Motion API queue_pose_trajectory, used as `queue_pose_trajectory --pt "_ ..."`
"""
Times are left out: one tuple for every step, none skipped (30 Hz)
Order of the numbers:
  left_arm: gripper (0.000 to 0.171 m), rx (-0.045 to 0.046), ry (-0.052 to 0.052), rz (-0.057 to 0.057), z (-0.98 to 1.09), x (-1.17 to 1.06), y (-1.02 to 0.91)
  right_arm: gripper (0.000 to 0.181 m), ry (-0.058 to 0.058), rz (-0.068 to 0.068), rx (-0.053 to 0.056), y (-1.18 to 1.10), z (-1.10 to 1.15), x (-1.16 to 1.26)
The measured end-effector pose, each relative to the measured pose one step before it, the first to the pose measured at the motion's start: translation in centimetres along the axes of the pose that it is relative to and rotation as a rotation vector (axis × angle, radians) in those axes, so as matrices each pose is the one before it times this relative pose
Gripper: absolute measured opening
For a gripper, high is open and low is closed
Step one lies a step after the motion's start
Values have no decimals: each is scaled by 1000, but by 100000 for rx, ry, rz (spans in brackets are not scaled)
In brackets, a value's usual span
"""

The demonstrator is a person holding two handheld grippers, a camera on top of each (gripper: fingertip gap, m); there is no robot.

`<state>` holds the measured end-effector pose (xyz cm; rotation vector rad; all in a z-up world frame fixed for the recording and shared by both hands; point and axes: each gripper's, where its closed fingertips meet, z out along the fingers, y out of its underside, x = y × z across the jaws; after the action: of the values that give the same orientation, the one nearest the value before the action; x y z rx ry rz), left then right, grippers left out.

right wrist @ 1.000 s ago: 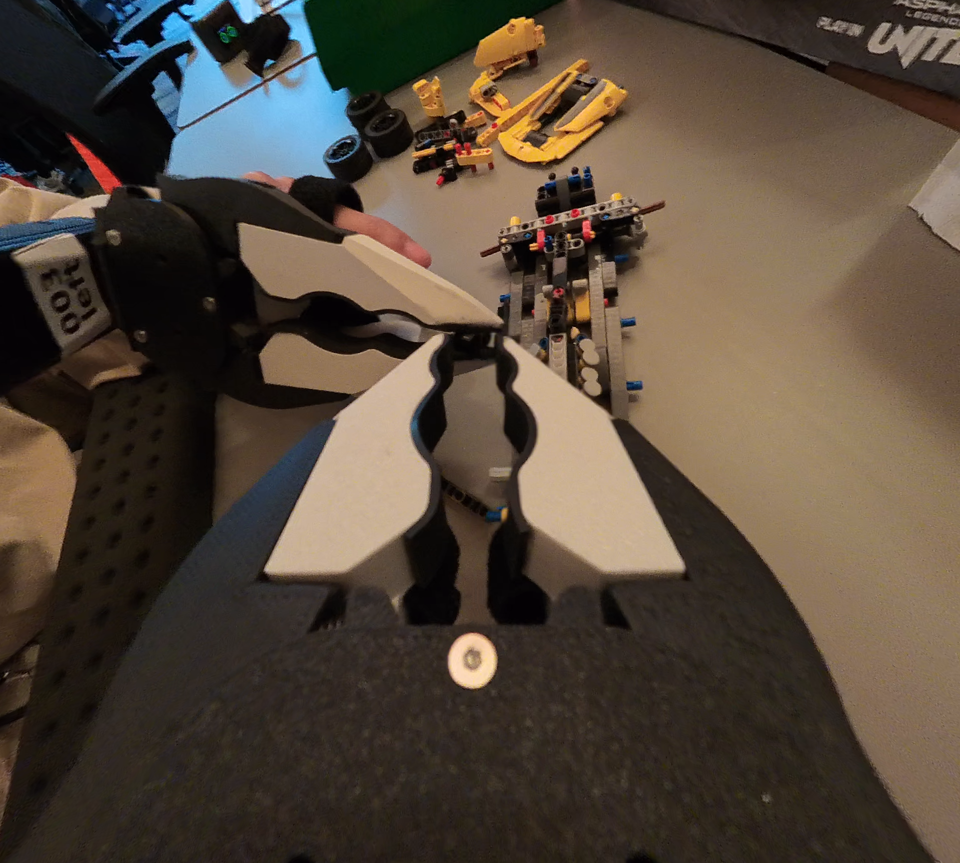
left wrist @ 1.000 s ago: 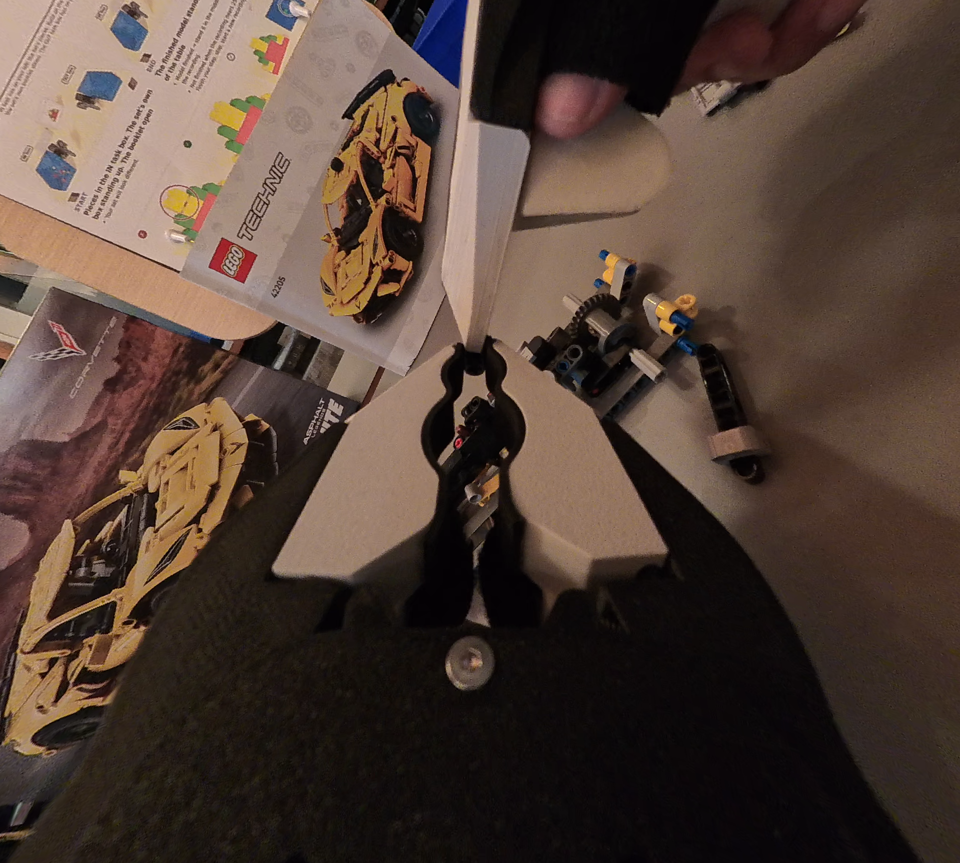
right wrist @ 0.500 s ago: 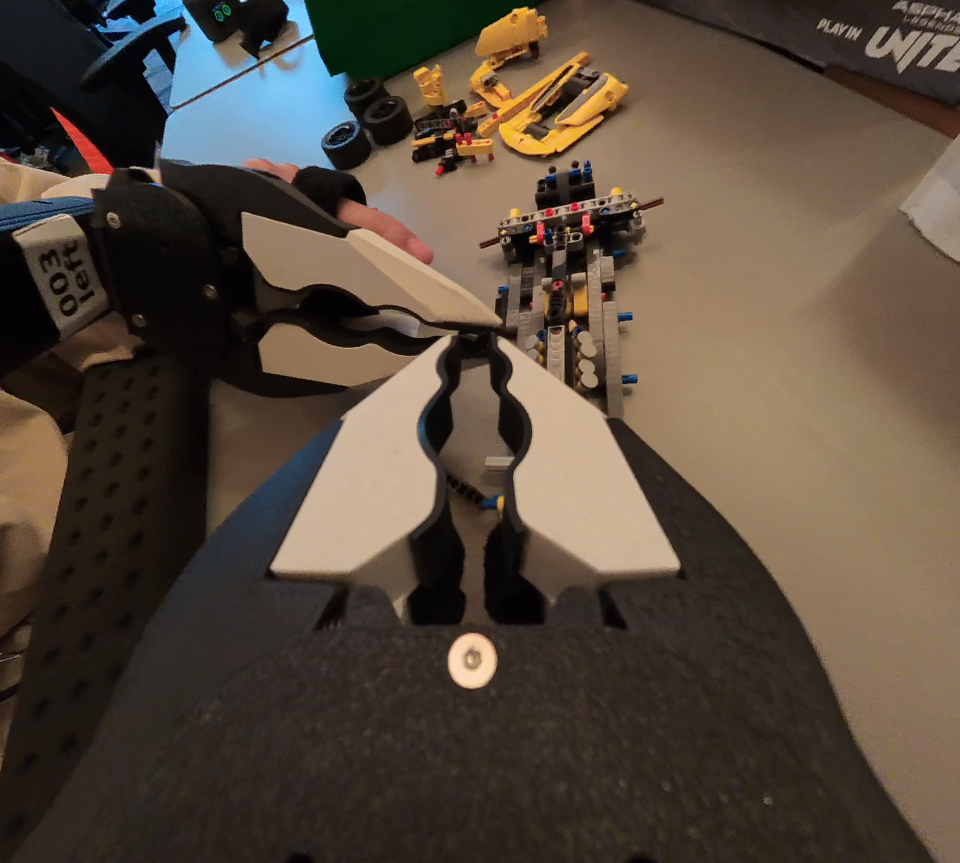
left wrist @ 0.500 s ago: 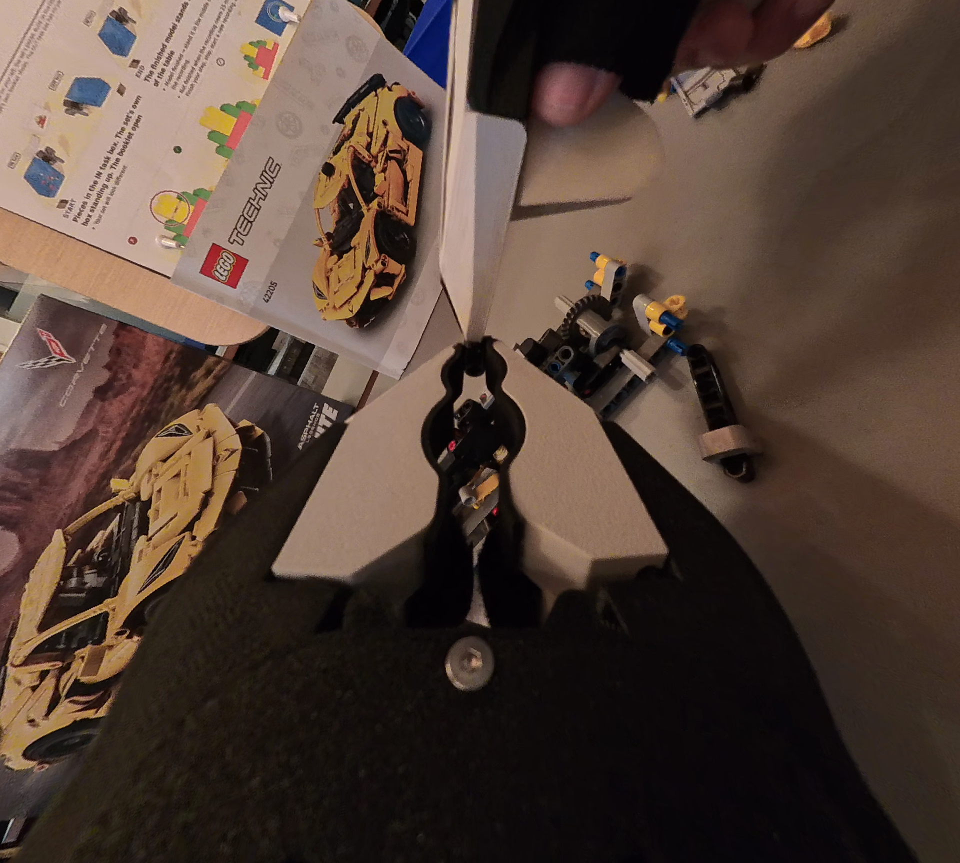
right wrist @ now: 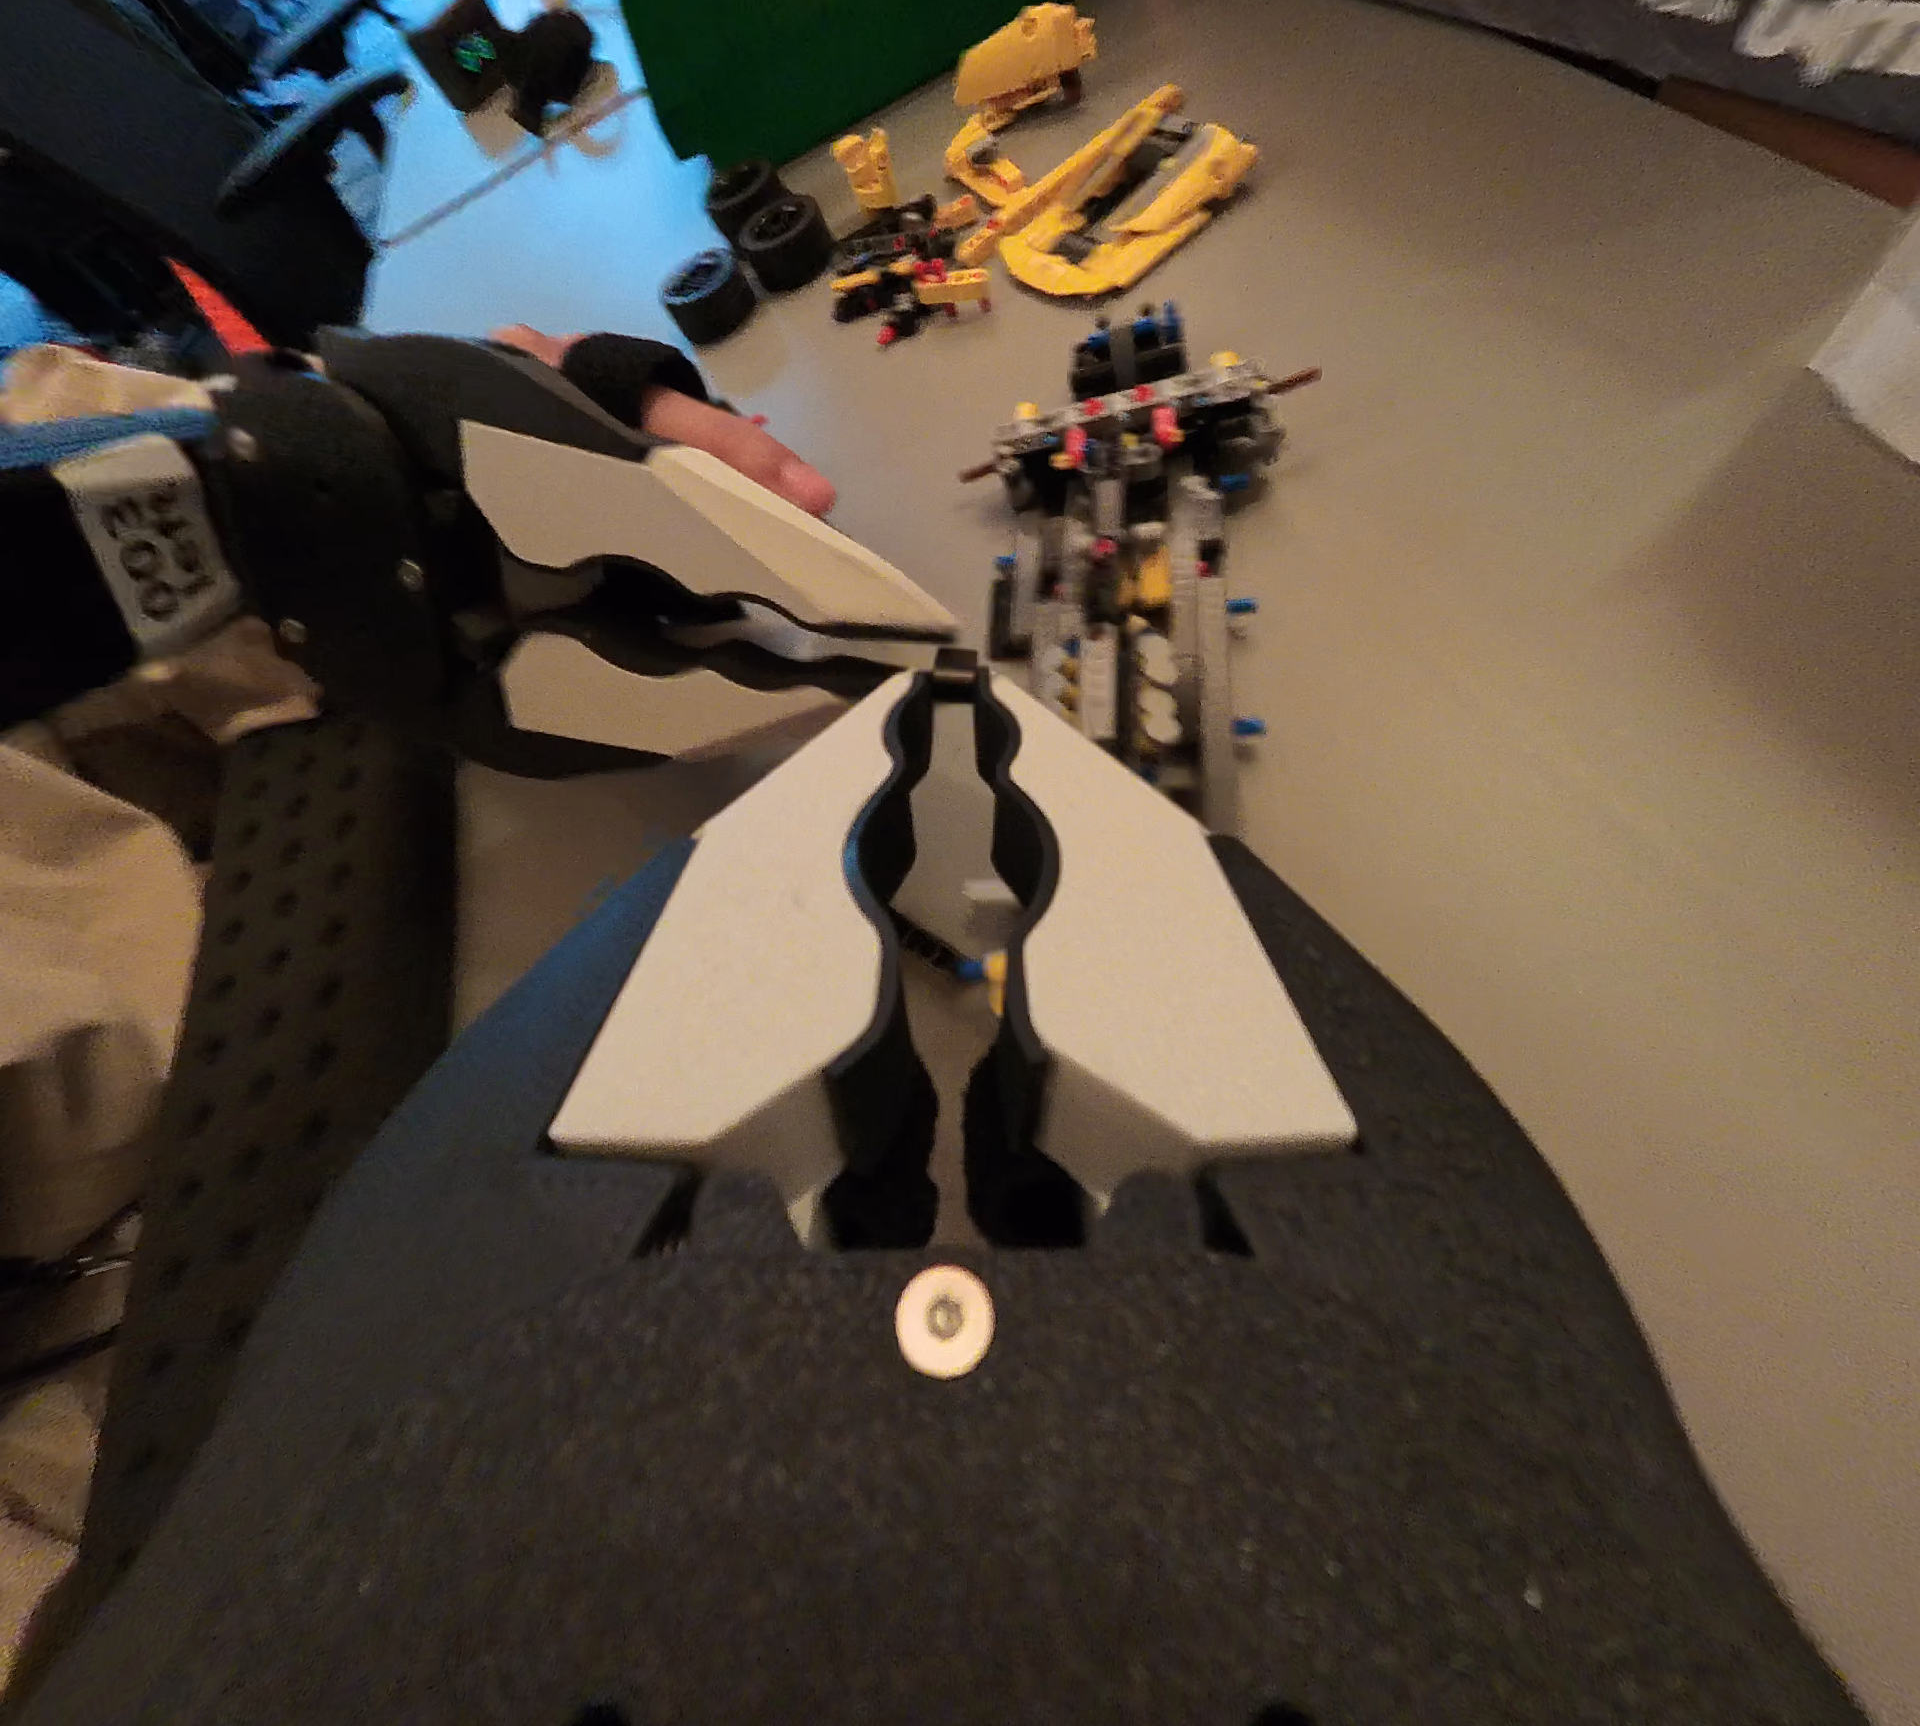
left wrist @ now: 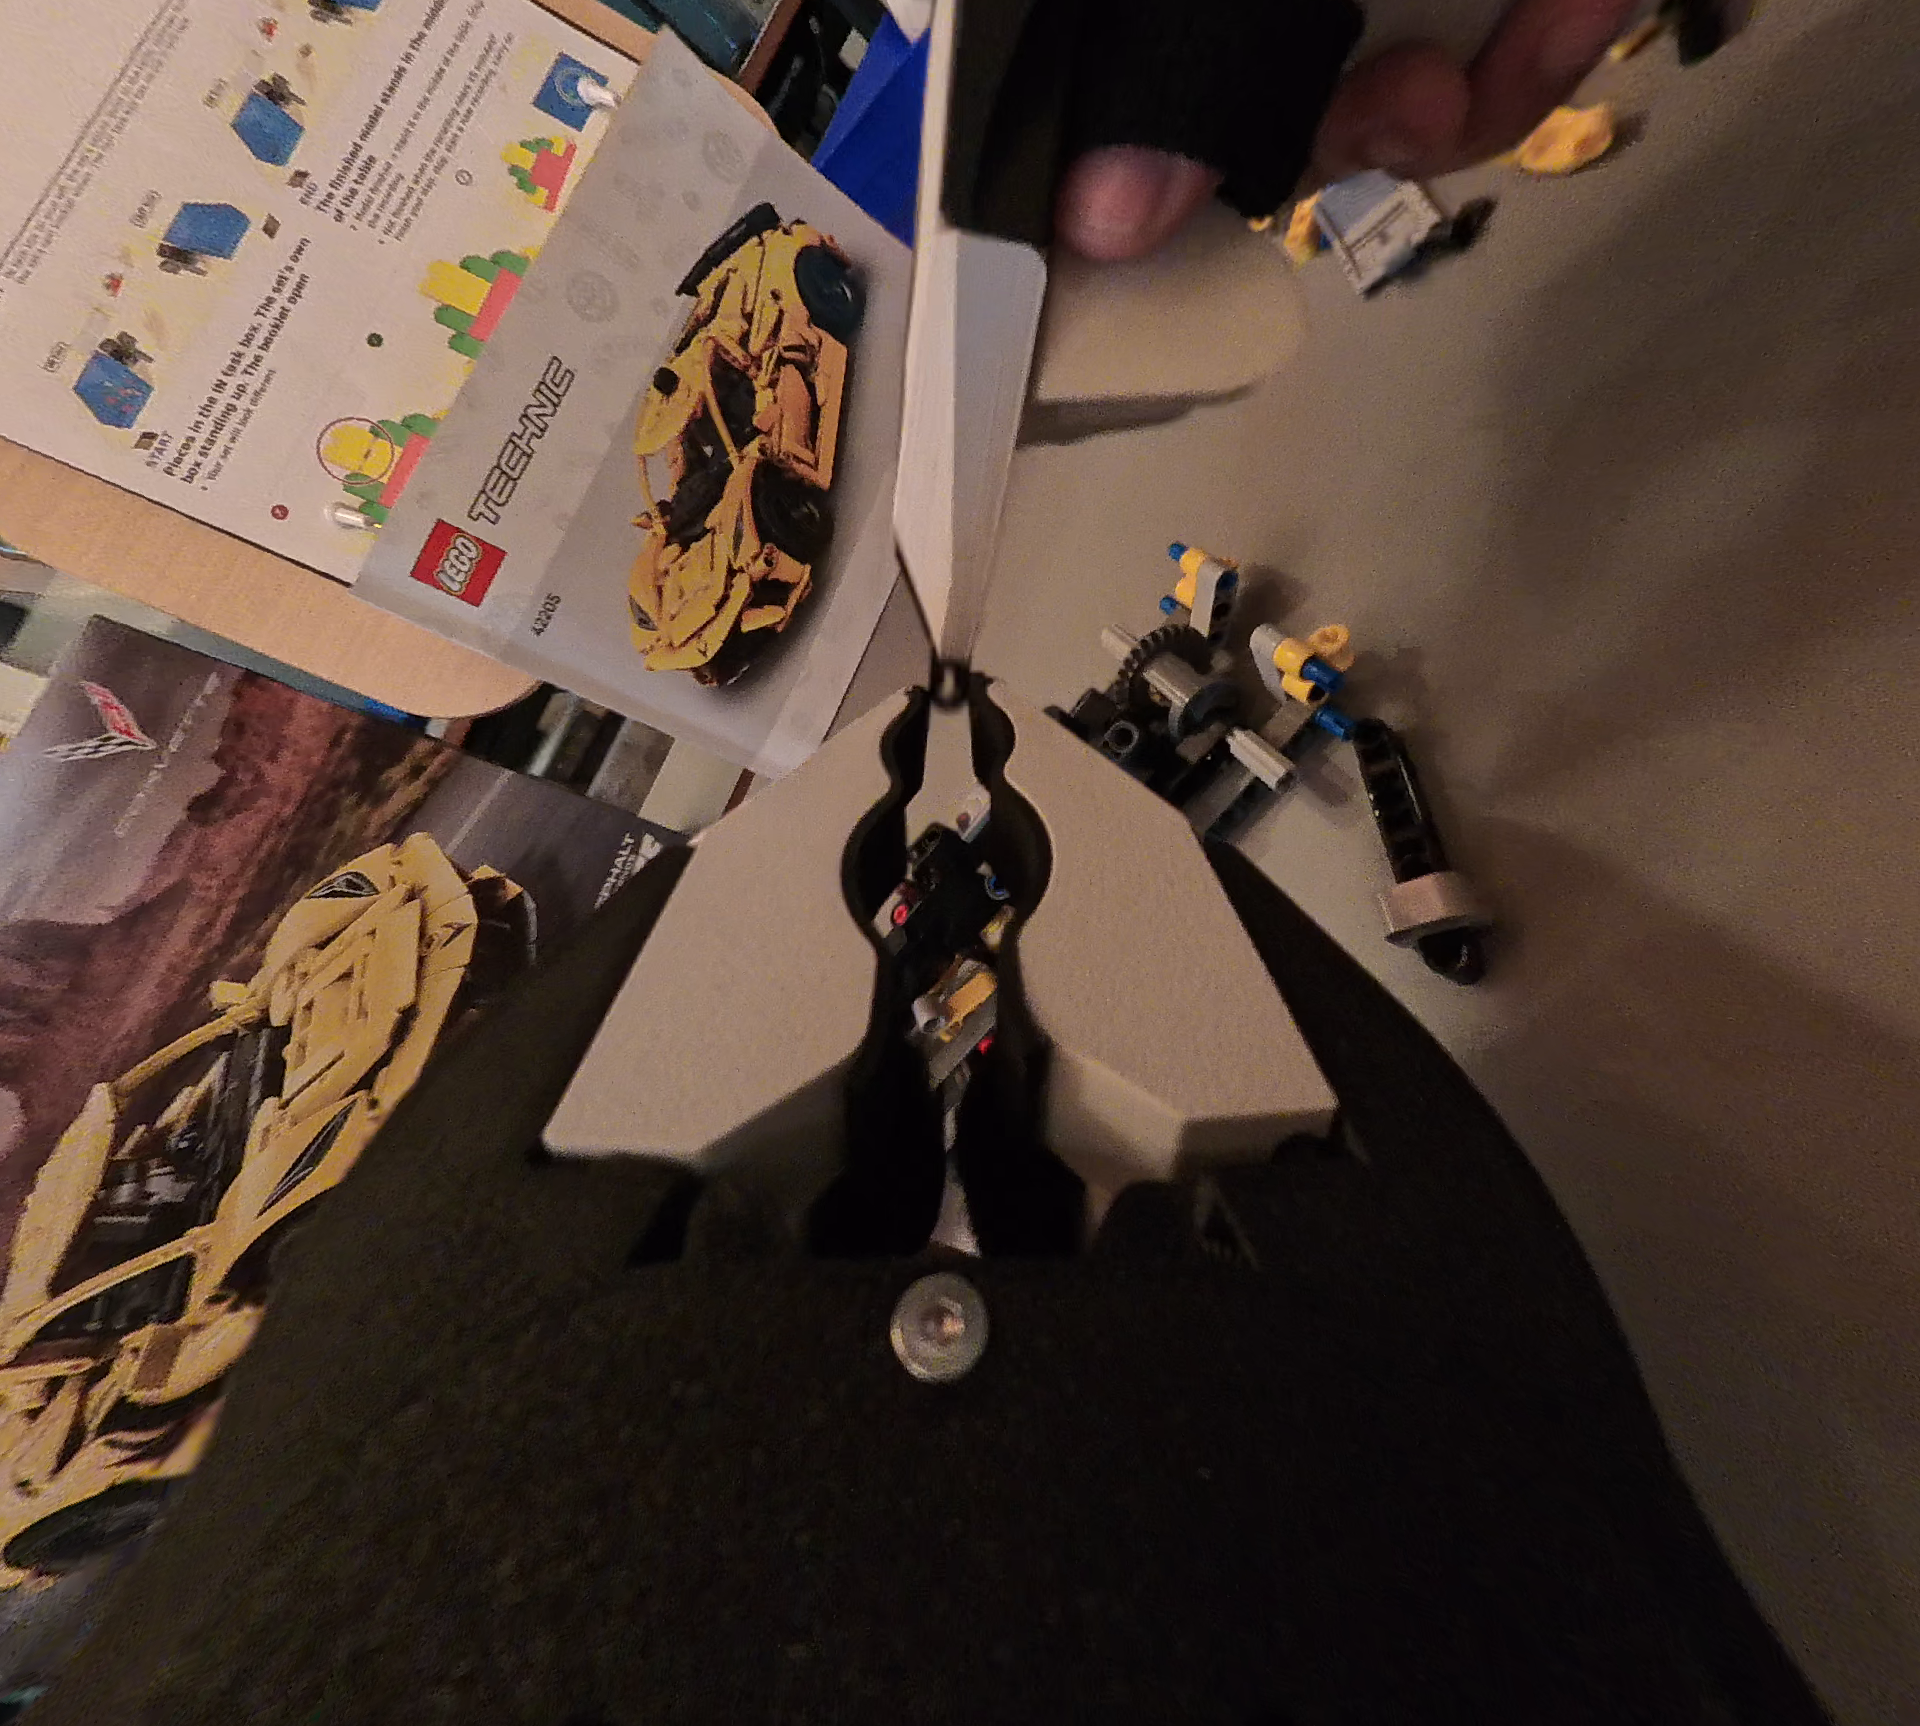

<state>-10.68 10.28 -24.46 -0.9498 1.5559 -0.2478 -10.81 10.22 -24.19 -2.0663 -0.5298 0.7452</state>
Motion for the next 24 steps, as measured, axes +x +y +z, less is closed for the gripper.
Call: queue_pose_trajectory --pt "8 -1234 2770 -3138 -10 126 335 6 5872 -1102 -1071 105 -1017 1125" --pt "12 -2378 5117 -5120 27 365 557 6 7959 -927 -1430 264 -1415 1623" --pt "15 -1667 8309 -7244 -46 714 485 6 11496 -463 -3127 680 -1755 2383" --pt "15 -1556 11864 -8545 -107 1178 476 6 14555 -734 -4484 1122 -1923 3038" --pt "18 -2043 11905 -8942 -100 1161 483 6 14634 -774 -4164 1361 -1860 3244" --pt "22 -748 9628 -7800 -141 871 249 6 11104 550 -4376 1580 -1582 2834" --pt "27 -175 9194 -5944 -169 935 131 6 3878 2372 -4701 1692 -1122 1735" --pt "31 -1854 8506 -4801 -35 940 362 6 -3322 3780 -6181 1927 -734 533" --pt "35 -3187 4930 -3904 164 485 567 6 -3711 4265 -6346 1873 -525 216" --pt "38 -3305 2071 -2144 285 175 639 6 -2394 3031 -5098 1687 -284 156" --pt "40 -2779 709 -345 360 94 555 6 -174 873 -4543 1396 -112 262" --pt "40 -2333 -605 250 381 -12 438 7 1629 -657 -1859 822 -9 390" --pt "40 -2198 -489 465 362 62 331 7 985 -1383 -460 410 62 217" --pt "40 -1166 -39 278 271 170 101 7 1566 -1039 -94 81 32 278" --pt "39 -532 87 -82 171 211 -31 12 1930 -625 995 -299 -38 284" --pt "30 -622 -761 171 113 46 -14 16 102 -597 2666 -671 -88 -63" --pt "18 -386 -1165 1575 58 5 -30 18 -2368 -662 4624 -1054 -65 -529" --pt "17 143 -889 3945 -2 141 -92 21 -4183 -991 6370 -1422 56 -924" --pt "18 1557 -3477 5309 -81 -176 -323 23 -5176 -1286 7517 -1715 269 -1196" --pt "17 3066 -7023 5294 -242 -725 -619 26 -7317 -1606 8062 -1872 527 -1660" --pt "17 4623 -6816 6288 -420 -675 -930 29 -8513 -1438 8020 -1831 785 -1900" --pt "17 7156 -6834 7305 -625 -639 -1320 33 -9618 -443 7337 -1632 1031 -2053" --pt "17 8642 -8264 6953 -786 -891 -1573 39 -10679 279 4816 -1033 1142 -2087" --pt "16 8111 -6642 6038 -740 -771 -1495 43 -10495 1430 3077 -671 1108 -1904"
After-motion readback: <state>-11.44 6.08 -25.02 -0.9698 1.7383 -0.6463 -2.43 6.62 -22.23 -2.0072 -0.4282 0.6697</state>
